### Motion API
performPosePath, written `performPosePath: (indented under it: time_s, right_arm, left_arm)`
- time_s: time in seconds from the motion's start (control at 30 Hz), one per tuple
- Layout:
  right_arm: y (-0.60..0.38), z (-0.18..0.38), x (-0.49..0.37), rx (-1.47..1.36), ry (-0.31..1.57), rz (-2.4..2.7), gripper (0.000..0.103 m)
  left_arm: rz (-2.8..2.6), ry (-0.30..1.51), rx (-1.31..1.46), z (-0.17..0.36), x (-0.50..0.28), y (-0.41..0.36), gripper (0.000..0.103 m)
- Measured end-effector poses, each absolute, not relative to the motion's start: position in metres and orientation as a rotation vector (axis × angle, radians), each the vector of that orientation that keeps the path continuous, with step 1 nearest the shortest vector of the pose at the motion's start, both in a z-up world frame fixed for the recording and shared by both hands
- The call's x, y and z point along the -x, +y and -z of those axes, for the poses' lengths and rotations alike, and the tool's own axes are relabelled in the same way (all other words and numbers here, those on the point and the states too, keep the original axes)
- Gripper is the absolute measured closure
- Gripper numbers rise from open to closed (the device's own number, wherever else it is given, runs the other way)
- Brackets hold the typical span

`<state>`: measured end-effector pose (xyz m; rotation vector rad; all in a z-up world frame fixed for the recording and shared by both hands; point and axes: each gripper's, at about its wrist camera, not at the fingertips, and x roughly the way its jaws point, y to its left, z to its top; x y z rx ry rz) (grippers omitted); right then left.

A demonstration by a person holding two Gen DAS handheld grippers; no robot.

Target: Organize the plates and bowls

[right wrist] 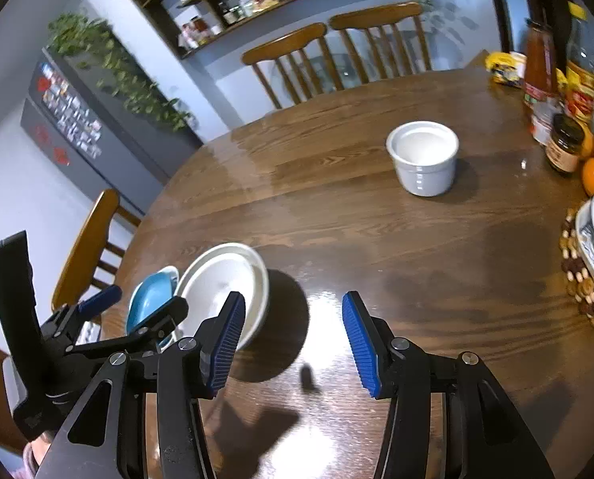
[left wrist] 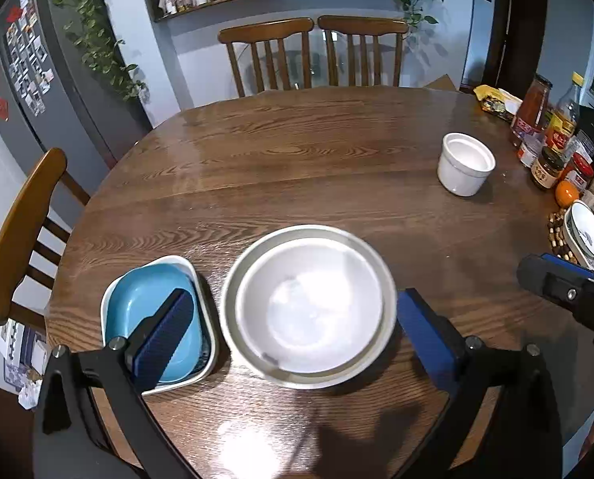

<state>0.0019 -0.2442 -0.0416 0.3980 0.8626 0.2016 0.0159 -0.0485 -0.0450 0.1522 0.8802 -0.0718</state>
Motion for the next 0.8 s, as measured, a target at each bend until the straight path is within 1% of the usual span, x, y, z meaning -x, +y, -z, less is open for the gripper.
performPosePath:
  time_s: [0.57,0.8]
  right_arm:
    - [-0.323,0.047,0.027,-0.479,0.845,-0.056,0.051]
    - [-0.351,0.037,0.022,-0.453,0.846,-0.012,0.051]
  left_arm:
    - [0.196,0.876,-0.233,0.045,-0.015,-0.126,0.001]
    - [0.239,0.91,-0.221,0.042,-0.039,-0.157,0.001]
